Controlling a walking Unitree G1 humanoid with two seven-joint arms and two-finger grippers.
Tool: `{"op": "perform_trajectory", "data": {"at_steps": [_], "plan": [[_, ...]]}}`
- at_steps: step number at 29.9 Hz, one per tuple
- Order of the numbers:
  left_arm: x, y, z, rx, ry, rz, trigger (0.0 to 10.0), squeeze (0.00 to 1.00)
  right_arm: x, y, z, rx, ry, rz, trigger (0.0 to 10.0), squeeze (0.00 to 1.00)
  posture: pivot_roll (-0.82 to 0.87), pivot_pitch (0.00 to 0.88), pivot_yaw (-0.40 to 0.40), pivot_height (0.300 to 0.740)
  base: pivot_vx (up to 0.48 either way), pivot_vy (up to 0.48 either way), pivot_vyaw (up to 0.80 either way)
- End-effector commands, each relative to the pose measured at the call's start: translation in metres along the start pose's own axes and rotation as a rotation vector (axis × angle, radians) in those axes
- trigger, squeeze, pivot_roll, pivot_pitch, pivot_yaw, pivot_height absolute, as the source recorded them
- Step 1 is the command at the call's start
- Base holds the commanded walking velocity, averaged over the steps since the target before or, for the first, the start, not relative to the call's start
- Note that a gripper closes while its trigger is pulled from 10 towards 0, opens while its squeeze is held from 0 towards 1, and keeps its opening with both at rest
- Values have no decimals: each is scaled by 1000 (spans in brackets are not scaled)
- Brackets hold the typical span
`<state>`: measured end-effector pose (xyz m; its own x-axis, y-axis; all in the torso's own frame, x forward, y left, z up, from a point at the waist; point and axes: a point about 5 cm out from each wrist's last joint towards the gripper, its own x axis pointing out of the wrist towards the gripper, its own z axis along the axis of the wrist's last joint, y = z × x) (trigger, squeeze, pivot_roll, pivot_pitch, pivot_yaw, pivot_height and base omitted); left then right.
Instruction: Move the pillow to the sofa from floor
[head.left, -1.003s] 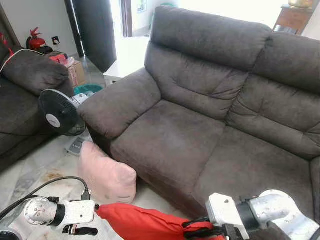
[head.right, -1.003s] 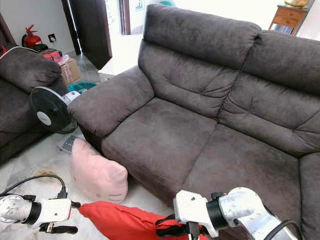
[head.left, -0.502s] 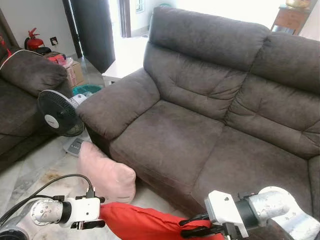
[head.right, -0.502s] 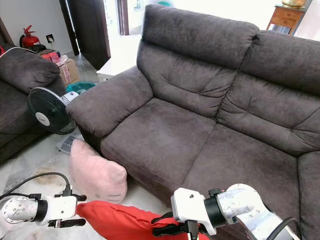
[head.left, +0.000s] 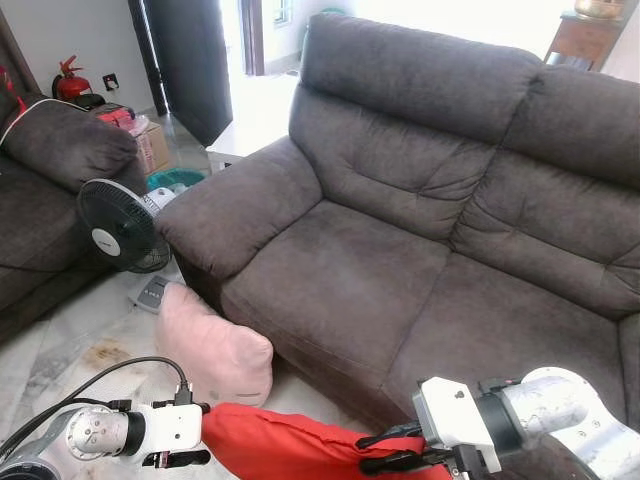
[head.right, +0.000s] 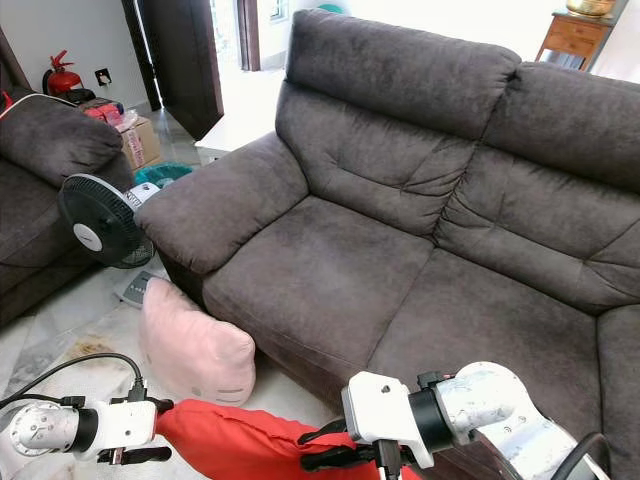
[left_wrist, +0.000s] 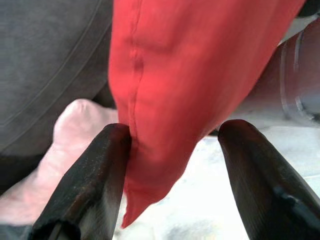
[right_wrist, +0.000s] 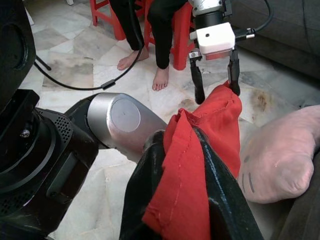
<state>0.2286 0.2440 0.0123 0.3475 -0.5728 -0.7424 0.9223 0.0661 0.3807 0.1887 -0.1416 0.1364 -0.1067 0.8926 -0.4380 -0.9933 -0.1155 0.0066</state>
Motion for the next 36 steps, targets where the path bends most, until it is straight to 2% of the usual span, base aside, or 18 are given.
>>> {"op": "perform_trajectory", "data": {"at_steps": [1, 14, 19, 24, 31, 32, 34, 35, 36], "plan": [[0, 2, 0, 21, 8, 21, 10000, 0, -6, -1, 24, -108, -56, 0, 10000, 0, 80, 0, -51, 740, 0, 0, 0], [8, 0, 1, -2, 3, 62, 10000, 0, -8, 0, 27, -115, -53, 6, 10000, 0, 69, 0, -60, 740, 0, 0, 0], [12, 3, 5, -1, -14, 87, 10000, 0, -9, -1, 27, -116, -48, -4, 10000, 0, 70, 0, -65, 740, 0, 0, 0], [14, 7, 6, 34, 5, 117, 10000, 0, -8, -1, 29, -118, -51, -3, 10000, 0, 69, 0, -67, 740, 0, 0, 0], [17, 8, 7, 17, 3, 127, 10000, 0, -8, -1, 29, -118, -50, -4, 10000, 0, 65, 0, -68, 740, 0, 0, 0], [19, 6, 8, 18, 1, 120, 4784, 0, -8, -1, 28, -116, -46, -8, 10000, 0, 63, 0, -69, 740, 0, 0, 0], [20, 5, 8, 19, 0, 117, 4784, 0, -9, -1, 28, -116, -45, -9, 10000, 0, 63, 0, -69, 740, 0, 0, 0], [20, 5, 8, 20, -1, 116, 0, 0, -9, -1, 28, -115, -44, -10, 10000, 0, 62, 0, -67, 740, 0, 0, 0], [21, 5, 8, 22, -1, 117, 0, 0, -9, -1, 28, -115, -44, -10, 10000, 0, 62, 0, -67, 740, 0, 0, 0]]}}
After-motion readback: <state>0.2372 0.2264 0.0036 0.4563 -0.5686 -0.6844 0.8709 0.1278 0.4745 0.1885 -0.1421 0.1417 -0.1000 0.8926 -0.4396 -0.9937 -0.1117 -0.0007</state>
